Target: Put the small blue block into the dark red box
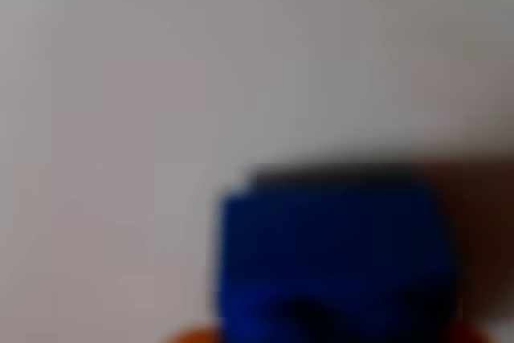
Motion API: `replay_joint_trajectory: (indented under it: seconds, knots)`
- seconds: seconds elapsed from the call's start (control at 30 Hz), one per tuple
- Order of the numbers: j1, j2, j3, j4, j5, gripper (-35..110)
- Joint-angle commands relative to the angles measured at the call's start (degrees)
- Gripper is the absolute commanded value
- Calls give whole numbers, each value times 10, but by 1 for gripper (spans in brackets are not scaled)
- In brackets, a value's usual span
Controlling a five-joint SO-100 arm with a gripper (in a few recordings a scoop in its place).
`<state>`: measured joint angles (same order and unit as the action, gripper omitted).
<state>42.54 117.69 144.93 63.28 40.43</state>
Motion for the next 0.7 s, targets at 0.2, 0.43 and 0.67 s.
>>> replay_joint_trajectory:
  seconds: [0.2, 0.43, 0.67]
  knots:
    - [-16, 137, -169, 150, -2, 0]
    - [-25, -4, -345, 148, -12, 0]
    - [-11, -209, -498, 118, -33, 1]
